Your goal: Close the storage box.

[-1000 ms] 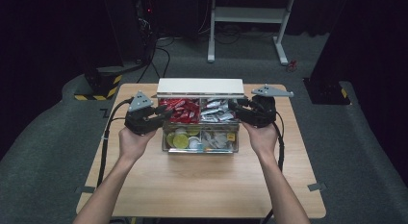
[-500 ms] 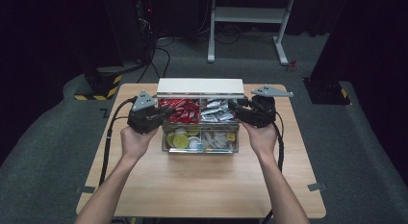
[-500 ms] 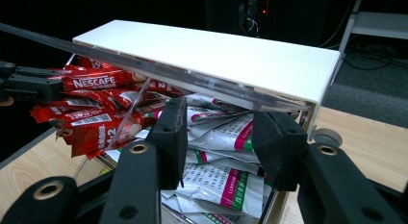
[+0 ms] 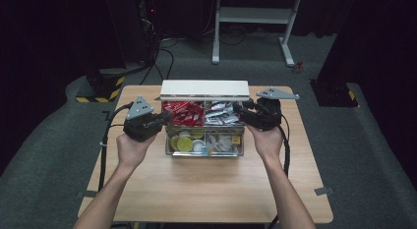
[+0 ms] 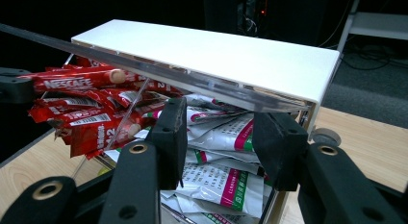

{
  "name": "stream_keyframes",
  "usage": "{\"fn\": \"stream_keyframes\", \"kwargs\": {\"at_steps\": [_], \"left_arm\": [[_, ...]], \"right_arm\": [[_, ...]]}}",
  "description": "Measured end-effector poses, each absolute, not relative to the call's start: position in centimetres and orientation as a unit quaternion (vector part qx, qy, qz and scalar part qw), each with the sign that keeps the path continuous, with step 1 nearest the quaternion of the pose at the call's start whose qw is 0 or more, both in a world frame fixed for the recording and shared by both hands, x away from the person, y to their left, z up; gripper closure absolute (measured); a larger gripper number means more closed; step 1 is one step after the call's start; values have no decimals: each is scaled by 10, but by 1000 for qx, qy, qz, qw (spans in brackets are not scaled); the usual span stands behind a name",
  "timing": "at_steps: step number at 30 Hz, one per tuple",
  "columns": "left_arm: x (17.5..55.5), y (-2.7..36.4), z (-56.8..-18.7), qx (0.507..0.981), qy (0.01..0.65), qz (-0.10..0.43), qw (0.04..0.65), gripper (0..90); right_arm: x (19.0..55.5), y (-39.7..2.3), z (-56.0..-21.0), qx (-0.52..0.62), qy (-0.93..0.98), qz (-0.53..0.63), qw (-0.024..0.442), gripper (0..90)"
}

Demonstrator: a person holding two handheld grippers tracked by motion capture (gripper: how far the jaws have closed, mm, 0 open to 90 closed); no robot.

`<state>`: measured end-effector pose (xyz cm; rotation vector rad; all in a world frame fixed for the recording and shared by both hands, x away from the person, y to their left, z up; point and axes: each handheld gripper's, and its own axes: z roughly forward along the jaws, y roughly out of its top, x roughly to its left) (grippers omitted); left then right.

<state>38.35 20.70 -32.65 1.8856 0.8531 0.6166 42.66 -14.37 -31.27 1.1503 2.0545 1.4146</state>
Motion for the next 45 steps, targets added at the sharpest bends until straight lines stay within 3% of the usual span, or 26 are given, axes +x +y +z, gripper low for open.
{"fn": "stream_keyframes", "kwargs": {"at_steps": [45], "left_arm": [[332, 253, -329, 746, 352, 244, 511, 868]], "right_arm": [[426, -140, -312, 413, 737, 495, 201, 560]]}}
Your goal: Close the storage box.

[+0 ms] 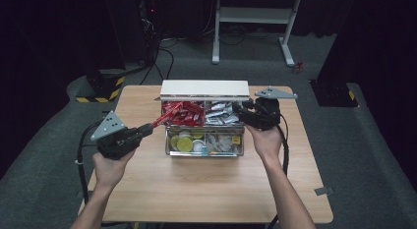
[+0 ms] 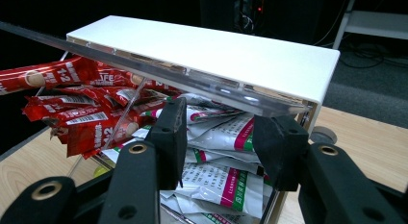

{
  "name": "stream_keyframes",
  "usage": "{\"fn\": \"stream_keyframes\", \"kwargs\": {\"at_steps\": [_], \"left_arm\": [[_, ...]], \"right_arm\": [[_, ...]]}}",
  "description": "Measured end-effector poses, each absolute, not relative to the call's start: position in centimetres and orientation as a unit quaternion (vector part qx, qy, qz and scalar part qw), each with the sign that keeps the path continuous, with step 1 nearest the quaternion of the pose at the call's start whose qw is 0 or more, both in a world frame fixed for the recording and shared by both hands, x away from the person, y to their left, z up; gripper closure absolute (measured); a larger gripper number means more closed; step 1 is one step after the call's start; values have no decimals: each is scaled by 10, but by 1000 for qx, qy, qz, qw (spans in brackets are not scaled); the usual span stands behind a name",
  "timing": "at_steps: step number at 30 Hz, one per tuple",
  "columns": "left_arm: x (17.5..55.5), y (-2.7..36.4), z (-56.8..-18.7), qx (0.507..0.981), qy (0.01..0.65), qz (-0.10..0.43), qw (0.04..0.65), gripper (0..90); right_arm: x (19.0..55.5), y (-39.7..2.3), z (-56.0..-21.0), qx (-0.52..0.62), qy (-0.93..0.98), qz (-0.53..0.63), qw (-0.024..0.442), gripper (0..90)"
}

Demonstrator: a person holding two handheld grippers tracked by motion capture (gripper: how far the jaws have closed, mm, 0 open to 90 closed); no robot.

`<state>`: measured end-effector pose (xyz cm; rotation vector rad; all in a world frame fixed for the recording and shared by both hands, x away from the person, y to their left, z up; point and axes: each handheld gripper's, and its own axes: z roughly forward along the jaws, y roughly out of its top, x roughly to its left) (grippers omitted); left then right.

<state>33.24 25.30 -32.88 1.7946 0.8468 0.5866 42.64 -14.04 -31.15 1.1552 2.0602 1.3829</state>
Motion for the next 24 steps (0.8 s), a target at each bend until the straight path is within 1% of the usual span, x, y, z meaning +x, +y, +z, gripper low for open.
{"fn": "stream_keyframes", "kwargs": {"at_steps": [24], "left_arm": [[309, 284, -332, 724, 372, 256, 522, 868]], "right_arm": [[427, -139, -311, 417, 738, 493, 197, 561]]}}
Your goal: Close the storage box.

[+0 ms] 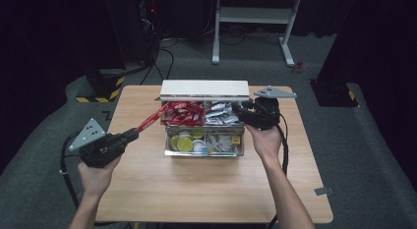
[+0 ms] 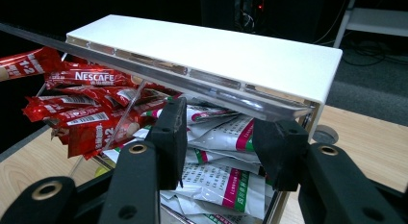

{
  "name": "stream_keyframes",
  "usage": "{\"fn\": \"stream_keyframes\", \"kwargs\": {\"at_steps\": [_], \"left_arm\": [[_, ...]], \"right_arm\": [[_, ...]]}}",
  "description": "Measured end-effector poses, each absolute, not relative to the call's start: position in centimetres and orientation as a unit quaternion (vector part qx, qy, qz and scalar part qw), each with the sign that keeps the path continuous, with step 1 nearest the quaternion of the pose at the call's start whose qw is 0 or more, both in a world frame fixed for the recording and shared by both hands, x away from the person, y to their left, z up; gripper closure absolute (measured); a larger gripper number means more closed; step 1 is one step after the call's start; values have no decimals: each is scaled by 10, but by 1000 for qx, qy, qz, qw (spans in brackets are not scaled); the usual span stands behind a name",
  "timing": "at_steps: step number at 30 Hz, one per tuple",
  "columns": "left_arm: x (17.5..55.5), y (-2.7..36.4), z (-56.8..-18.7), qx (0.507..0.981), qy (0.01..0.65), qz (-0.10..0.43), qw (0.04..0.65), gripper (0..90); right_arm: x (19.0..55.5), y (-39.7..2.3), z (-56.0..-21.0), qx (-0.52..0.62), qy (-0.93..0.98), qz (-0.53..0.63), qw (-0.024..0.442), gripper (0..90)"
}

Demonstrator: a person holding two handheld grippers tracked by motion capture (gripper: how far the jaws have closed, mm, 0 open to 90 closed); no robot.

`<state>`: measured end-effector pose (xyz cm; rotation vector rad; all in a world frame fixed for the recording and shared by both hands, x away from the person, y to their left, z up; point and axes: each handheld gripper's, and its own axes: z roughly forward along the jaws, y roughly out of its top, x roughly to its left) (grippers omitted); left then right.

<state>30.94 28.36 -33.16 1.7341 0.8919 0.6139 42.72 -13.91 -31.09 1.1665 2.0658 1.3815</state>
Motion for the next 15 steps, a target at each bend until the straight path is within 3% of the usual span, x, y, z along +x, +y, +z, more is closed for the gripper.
{"fn": "stream_keyframes", "kwargs": {"at_steps": [15], "left_arm": [[296, 296, -331, 713, 377, 264, 528, 869]], "right_arm": [[427, -139, -311, 417, 737, 495, 196, 560]]}}
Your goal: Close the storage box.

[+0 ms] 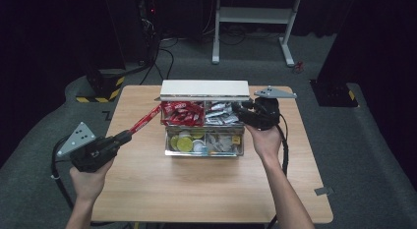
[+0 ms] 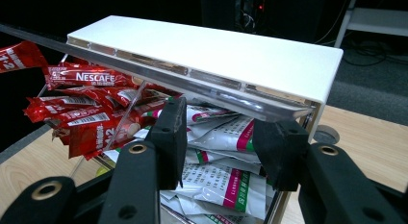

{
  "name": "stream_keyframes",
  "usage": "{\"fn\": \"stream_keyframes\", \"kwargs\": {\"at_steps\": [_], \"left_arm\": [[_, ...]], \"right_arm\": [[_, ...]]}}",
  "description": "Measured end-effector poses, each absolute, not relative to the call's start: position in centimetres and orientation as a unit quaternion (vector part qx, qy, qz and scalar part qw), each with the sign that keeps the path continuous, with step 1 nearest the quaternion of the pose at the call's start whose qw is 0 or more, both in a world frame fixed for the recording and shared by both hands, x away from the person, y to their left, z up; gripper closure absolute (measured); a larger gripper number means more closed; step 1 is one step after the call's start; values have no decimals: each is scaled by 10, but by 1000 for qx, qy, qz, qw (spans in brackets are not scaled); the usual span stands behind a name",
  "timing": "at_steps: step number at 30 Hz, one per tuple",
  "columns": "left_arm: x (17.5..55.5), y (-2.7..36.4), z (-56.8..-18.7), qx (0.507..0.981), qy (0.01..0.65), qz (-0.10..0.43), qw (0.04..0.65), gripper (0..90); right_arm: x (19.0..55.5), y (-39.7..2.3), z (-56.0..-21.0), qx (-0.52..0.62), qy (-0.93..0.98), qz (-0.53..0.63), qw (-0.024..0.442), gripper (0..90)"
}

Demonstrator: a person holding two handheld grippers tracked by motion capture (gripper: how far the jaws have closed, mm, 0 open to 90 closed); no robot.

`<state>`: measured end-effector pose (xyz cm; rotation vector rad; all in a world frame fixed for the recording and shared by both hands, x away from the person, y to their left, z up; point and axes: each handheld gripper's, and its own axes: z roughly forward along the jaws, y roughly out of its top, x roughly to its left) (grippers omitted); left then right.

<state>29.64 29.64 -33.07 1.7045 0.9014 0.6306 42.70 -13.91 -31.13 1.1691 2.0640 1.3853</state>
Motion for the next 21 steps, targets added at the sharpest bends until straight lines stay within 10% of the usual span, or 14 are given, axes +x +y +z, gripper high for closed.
{"fn": "stream_keyframes", "kwargs": {"at_steps": [21], "left_arm": [[284, 317, -333, 698, 399, 272, 529, 869]], "right_arm": [[427, -139, -313, 416, 735, 500, 193, 560]]}}
